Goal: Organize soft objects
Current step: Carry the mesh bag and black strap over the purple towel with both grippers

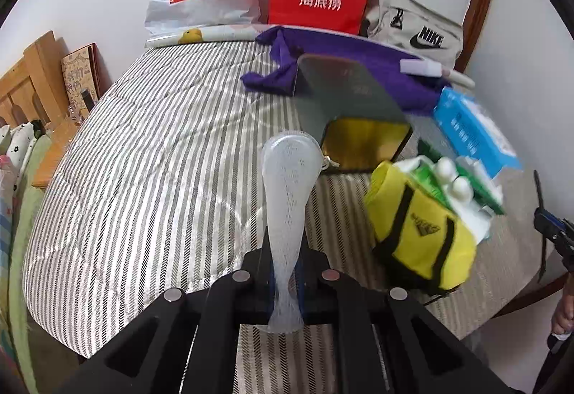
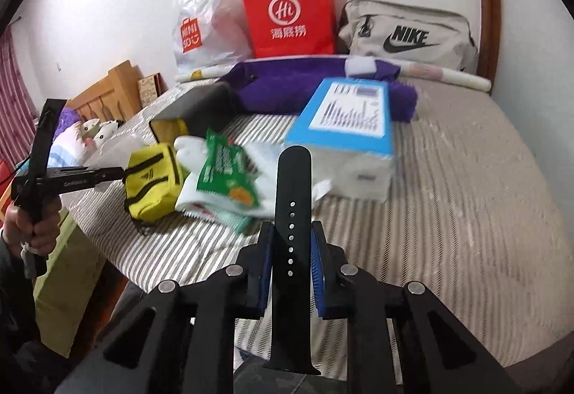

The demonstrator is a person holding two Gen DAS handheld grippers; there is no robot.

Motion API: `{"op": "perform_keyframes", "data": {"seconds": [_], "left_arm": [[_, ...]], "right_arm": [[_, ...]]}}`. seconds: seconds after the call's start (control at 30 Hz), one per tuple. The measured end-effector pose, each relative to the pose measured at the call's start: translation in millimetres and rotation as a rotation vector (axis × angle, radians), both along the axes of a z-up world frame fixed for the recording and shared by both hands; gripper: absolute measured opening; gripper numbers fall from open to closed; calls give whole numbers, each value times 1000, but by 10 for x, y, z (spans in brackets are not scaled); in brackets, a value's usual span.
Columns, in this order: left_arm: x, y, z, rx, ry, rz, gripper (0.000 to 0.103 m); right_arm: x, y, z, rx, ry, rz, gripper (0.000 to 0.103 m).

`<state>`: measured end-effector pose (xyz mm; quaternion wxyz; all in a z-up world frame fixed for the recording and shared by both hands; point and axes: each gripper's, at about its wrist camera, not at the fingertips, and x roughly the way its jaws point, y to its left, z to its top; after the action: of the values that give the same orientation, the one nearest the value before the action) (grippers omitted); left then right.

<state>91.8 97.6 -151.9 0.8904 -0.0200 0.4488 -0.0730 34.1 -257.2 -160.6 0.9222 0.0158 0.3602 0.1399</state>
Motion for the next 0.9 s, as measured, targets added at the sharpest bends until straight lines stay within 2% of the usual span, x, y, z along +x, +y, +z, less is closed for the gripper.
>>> {"op": "perform_keyframes", "data": {"seconds": [0.2,0.4,0.67,0.9], "left_arm": [[66,-5,324,-13,-29,-9,9],[320,-86,590,-11,-52,-4,9],[821,-240,746,8,-48,7,9],[1295,-311,774,-11,-24,17,9]], "right_arm": [[155,-61,221,-17,-27,-12,20],[458,-124,442,-18,-45,-15,20],[1025,-134,665,-11,-52,5,20],[1683,-122,751,-4,-41,29,20]]}}
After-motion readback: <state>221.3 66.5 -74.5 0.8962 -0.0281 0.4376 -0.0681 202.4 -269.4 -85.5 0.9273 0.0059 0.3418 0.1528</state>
